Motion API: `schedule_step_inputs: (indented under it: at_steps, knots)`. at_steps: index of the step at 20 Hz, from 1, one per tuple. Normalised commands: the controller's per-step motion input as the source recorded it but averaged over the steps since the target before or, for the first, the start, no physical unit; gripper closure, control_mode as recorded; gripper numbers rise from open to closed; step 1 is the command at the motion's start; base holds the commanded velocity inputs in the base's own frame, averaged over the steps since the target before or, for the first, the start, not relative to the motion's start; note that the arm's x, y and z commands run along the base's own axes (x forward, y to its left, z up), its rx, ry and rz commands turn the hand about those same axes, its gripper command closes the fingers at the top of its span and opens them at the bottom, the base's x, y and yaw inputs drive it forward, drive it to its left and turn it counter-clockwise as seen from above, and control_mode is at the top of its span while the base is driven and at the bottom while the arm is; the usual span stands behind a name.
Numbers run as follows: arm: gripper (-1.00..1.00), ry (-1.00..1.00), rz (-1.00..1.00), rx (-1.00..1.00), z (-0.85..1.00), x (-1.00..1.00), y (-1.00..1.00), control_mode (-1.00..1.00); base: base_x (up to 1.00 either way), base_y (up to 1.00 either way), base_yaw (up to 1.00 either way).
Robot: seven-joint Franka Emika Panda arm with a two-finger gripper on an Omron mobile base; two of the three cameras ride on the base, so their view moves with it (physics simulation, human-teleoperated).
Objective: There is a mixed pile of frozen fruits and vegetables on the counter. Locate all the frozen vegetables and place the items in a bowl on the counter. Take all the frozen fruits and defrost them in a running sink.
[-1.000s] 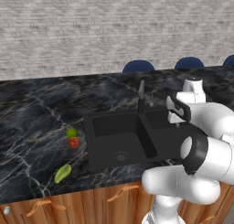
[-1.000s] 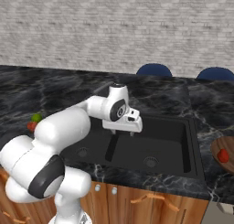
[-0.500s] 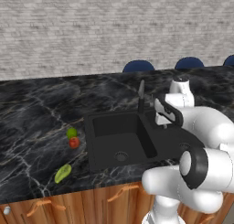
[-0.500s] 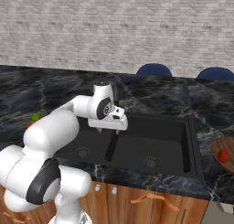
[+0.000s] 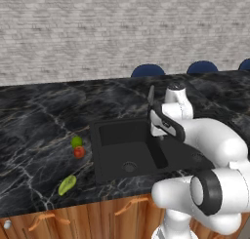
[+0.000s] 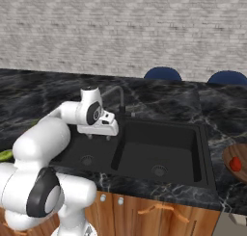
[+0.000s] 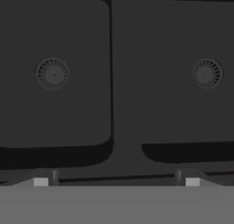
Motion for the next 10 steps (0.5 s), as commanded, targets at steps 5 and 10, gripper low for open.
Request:
schedule_step_inputs:
  at_steps: [5, 10]
  knots:
    - [-1.0, 0.0, 0.02, 0.0, -0.07, 0.0, 0.59, -1.0, 0.0, 0.0, 0.0]
    - [-1.0, -0.01, 0.03, 0.0, -0.05, 0.01, 0.53, -1.0, 0.0, 0.0, 0.0]
